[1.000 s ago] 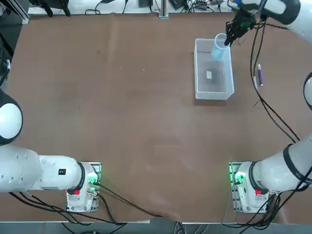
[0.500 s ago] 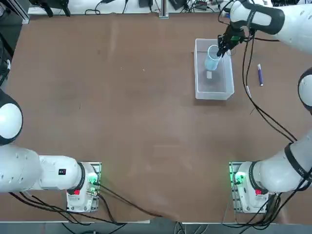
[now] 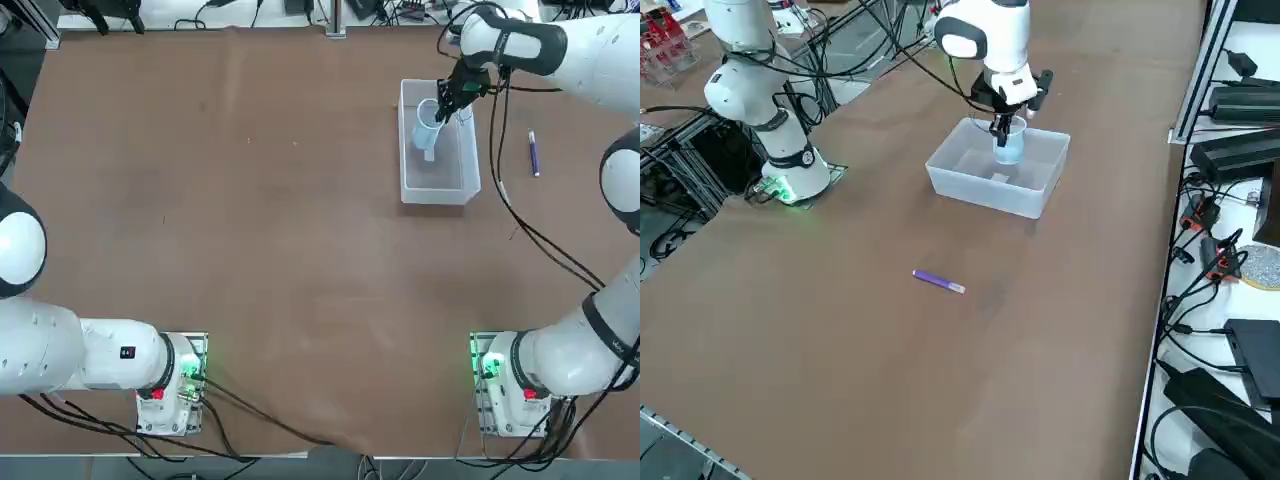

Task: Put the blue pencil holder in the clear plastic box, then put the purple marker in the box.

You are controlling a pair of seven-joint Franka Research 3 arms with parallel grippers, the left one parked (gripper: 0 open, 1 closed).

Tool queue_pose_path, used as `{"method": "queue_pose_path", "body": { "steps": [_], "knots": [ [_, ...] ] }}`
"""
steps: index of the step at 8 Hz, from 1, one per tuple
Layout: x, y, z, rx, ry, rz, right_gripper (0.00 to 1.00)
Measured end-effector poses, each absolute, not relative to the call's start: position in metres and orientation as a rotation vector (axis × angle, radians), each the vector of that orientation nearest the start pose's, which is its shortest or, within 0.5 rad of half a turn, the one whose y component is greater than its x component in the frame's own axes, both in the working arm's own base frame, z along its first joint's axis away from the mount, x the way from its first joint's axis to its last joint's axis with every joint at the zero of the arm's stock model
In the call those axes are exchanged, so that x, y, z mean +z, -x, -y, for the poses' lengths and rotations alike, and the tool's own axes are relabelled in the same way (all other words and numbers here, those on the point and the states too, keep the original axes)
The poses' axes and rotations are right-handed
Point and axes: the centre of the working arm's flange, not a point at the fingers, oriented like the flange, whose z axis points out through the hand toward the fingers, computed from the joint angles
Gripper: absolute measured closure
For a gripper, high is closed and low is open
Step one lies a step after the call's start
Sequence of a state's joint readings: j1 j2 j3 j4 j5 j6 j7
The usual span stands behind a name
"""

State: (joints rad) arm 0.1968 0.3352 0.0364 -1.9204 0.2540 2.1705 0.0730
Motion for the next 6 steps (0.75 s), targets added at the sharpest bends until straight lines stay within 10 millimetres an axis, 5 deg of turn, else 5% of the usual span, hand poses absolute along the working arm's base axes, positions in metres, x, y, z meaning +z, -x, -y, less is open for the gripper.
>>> {"method": "queue_pose_path", "body": {
  "steps": [6],
  "knots": [
    [0.279, -0.590, -0.160, 0.218, 2.943, 0.019, 0.96]
  ]
}}
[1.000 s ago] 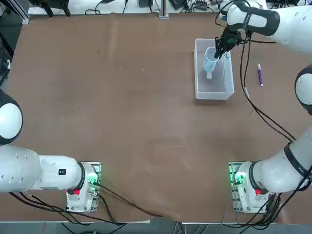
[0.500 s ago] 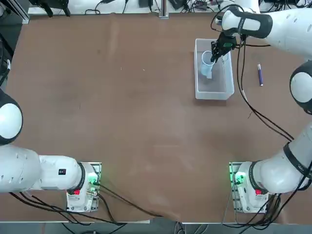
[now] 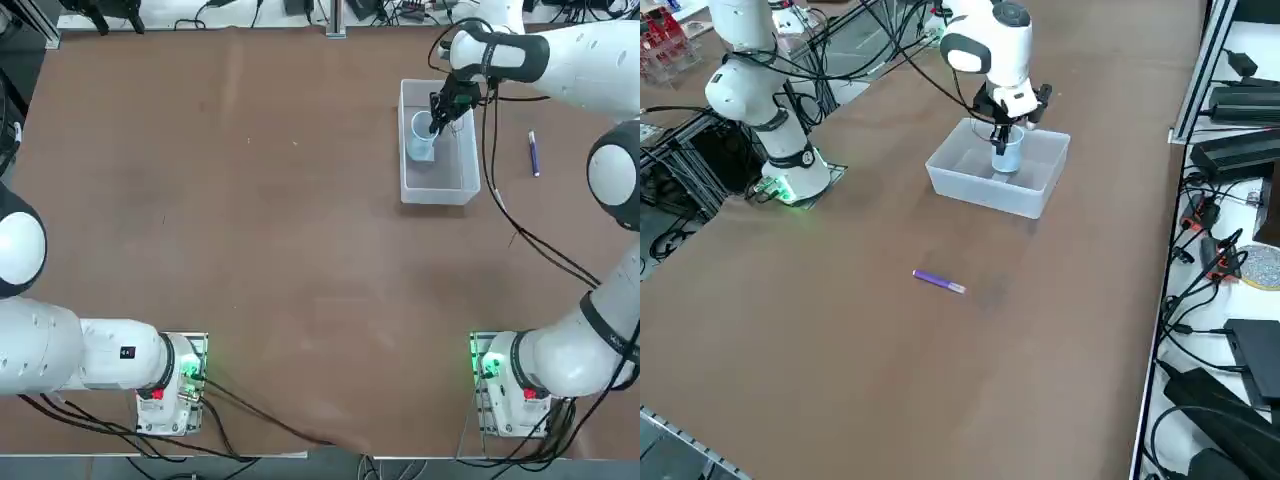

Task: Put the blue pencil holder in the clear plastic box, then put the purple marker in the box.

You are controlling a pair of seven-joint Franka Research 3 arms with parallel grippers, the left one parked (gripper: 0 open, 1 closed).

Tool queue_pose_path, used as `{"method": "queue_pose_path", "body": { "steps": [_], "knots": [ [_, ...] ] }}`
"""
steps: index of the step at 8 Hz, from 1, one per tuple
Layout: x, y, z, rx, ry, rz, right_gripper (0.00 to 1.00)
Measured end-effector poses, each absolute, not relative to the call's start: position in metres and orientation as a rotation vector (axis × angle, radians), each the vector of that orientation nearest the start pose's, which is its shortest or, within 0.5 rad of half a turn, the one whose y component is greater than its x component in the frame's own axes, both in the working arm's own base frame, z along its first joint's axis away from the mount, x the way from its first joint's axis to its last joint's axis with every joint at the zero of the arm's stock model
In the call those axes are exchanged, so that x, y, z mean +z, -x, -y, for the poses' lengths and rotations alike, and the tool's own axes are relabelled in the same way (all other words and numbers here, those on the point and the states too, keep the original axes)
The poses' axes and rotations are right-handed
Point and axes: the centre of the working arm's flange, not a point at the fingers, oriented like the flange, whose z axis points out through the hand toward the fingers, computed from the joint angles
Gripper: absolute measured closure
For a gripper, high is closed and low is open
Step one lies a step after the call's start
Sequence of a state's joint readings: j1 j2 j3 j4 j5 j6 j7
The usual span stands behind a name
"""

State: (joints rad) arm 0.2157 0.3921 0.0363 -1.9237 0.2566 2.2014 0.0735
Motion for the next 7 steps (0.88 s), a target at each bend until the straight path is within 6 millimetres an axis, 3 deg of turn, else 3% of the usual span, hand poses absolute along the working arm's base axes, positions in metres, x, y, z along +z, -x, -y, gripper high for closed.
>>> {"method": "queue_pose_path", "body": {
  "steps": [7],
  "knots": [
    [0.261, -0.591, -0.166, 0.206, 2.946, 0.015, 0.96]
  ]
}}
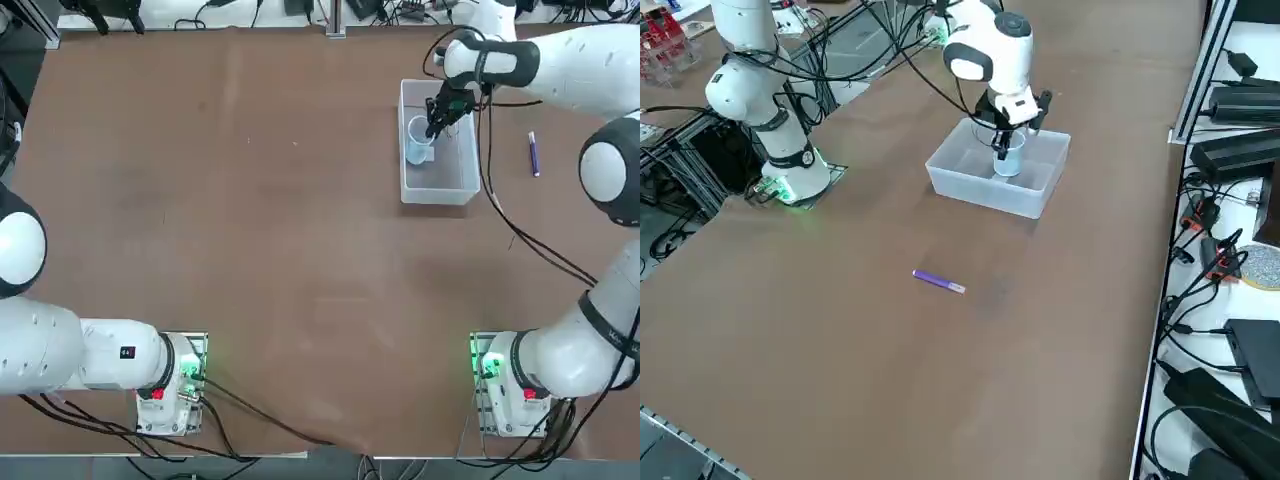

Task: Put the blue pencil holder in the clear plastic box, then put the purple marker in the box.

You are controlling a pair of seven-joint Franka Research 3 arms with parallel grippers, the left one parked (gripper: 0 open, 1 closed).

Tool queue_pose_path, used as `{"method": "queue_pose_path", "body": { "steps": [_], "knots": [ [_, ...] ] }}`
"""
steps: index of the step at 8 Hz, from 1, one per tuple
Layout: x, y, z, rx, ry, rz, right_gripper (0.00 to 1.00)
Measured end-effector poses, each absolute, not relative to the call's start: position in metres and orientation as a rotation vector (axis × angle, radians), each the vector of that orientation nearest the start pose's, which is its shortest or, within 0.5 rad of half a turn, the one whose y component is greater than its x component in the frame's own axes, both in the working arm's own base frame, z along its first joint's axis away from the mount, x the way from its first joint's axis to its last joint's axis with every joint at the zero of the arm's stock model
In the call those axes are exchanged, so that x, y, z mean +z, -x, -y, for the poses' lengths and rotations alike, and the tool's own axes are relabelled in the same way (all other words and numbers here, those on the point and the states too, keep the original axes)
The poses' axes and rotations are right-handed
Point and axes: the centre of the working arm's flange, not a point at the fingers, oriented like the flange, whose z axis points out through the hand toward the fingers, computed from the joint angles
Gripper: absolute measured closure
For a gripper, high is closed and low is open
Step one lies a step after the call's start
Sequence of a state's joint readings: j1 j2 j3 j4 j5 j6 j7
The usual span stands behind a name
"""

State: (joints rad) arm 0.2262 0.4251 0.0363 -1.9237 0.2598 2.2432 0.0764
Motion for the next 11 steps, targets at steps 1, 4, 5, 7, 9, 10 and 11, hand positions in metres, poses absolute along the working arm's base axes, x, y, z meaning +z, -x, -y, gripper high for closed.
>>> {"method": "queue_pose_path", "body": {
  "steps": [1, 4, 5, 7, 9, 10, 11],
  "knots": [
    [0.261, -0.591, -0.166, 0.204, 2.946, 0.015, 0.96],
    [0.261, -0.592, -0.167, 0.192, 2.931, -0.009, 0.95],
    [0.260, -0.593, -0.167, 0.187, 2.927, -0.015, 0.88],
    [0.259, -0.593, -0.167, 0.186, 2.926, -0.016, 0.57],
    [0.266, -0.596, -0.168, 0.184, 2.923, -0.010, 0.21],
    [0.277, -0.598, -0.167, 0.207, 2.919, -0.005, 0.04],
    [0.296, -0.601, -0.163, 0.247, 2.916, 0.000, 0.00]
  ]
}}
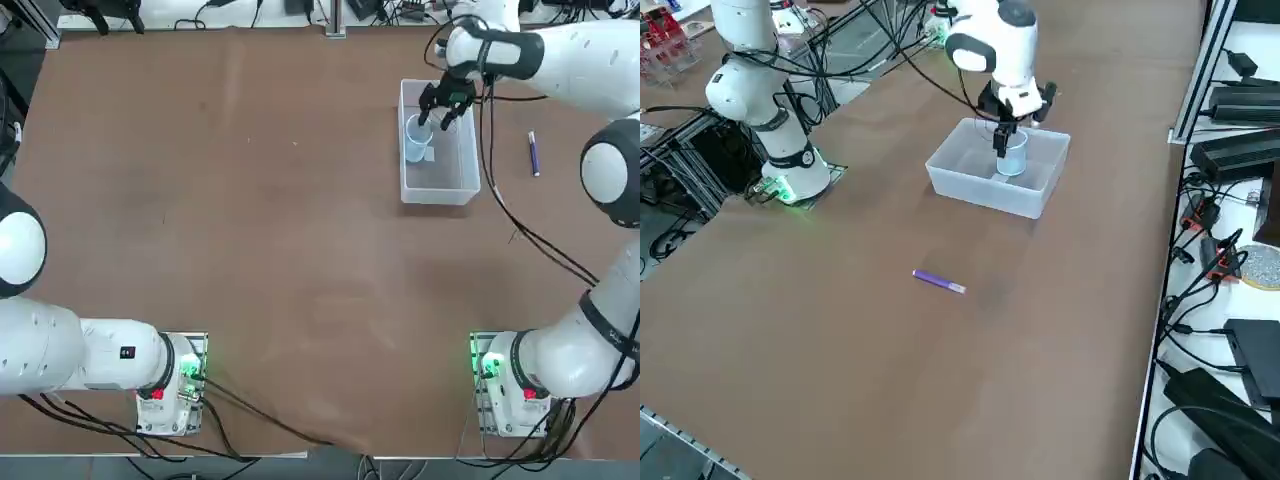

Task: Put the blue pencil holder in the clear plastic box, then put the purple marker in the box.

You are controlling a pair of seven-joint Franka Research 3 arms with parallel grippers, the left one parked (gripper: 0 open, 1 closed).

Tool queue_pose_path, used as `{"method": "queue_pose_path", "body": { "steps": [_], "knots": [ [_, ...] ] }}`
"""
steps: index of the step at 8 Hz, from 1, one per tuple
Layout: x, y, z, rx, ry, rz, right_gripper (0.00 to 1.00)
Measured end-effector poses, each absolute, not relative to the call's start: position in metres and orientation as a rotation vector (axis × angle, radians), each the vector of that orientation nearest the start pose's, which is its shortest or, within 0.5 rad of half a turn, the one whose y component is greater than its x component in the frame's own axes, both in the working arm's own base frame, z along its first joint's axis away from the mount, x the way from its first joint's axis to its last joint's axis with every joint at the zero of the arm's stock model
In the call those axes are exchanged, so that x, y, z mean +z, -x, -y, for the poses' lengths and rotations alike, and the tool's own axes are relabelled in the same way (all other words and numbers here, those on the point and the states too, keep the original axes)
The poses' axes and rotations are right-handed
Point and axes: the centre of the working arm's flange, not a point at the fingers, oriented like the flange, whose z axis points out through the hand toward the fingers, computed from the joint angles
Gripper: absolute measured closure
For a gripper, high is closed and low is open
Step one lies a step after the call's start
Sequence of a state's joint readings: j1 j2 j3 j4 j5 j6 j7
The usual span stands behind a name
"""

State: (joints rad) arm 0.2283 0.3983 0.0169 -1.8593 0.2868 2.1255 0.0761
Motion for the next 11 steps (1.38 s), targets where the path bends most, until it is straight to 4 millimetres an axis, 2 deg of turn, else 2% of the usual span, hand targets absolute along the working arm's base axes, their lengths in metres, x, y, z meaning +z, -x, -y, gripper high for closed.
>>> {"method": "queue_pose_path", "body": {
  "steps": [1, 2, 3, 4, 5, 8, 9, 11],
  "knots": [
    [0.323, -0.604, -0.148, 0.290, 2.933, 0.008, 0.00],
    [0.349, -0.607, -0.123, 0.317, 2.974, 0.002, 0.00],
    [0.373, -0.611, -0.089, 0.305, 3.019, -0.040, 0.00],
    [0.388, -0.616, -0.045, 0.271, 3.054, -0.086, 0.01],
    [0.395, -0.618, 0.000, 0.246, 3.076, -0.111, 0.01],
    [0.385, -0.617, 0.114, 0.169, 3.101, -0.289, 0.01],
    [0.373, -0.616, 0.144, 0.147, 3.111, -0.312, 0.01],
    [0.342, -0.607, 0.192, 0.150, 3.128, -0.245, 0.01]
  ]
}}
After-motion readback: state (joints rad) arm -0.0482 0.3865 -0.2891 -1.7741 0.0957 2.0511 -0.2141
